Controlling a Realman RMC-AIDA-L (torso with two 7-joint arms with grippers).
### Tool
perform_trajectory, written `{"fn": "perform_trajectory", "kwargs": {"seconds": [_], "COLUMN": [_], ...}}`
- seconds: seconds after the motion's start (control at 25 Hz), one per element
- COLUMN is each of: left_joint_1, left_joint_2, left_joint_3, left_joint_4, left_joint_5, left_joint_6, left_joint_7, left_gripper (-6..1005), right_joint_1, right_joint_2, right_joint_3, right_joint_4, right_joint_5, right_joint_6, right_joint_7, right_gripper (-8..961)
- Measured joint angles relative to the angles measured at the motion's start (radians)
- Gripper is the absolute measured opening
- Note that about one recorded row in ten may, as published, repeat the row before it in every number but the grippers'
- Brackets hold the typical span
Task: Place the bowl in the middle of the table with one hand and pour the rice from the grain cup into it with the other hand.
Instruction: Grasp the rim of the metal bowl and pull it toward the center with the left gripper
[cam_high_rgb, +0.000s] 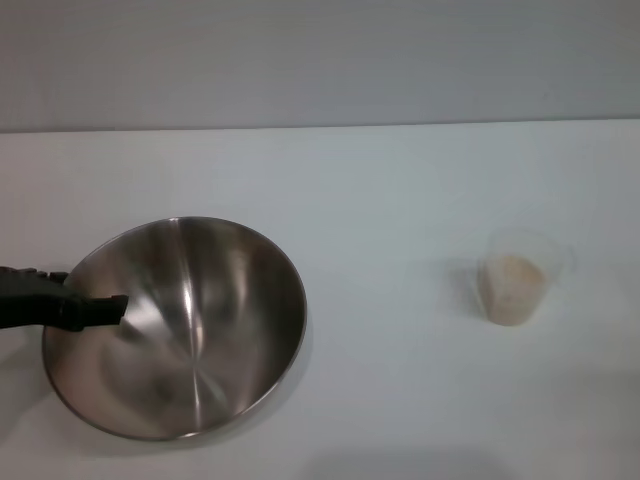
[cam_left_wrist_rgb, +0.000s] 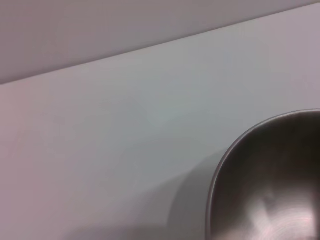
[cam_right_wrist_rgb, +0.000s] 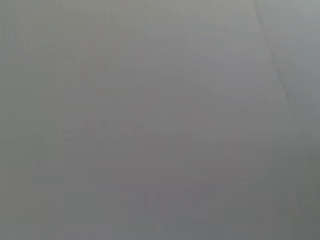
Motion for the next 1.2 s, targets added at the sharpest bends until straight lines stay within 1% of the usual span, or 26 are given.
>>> {"fn": "perform_trajectory", "kwargs": {"seconds": [0.48,0.92,1.04,1.2], "left_joint_1": [-0.011,-0.042,-0.047,-0.065], "left_joint_2": [0.0,0.002,0.002,0.003], "left_joint_3": [-0.001,-0.023,-0.029,-0.038], "left_joint_4": [0.006,0.027,0.031,0.038], "left_joint_5": [-0.001,-0.007,-0.008,-0.009], "left_joint_6": [0.007,-0.005,-0.006,-0.018], "left_joint_7": [-0.001,0.001,0.001,0.001], "left_gripper": [767,549,316,163], "right_joint_1": [-0.001,0.004,0.006,0.011], "right_joint_2": [0.0,0.0,0.0,0.0], "right_joint_3": [-0.002,-0.001,-0.001,0.002], "right_joint_4": [0.001,0.001,0.001,0.002], "right_joint_5": [0.0,-0.002,-0.002,-0.002], "right_joint_6": [0.0,0.0,0.0,0.0], "right_joint_7": [0.0,0.0,0.0,0.0], "right_gripper": [805,803,803,802]}}
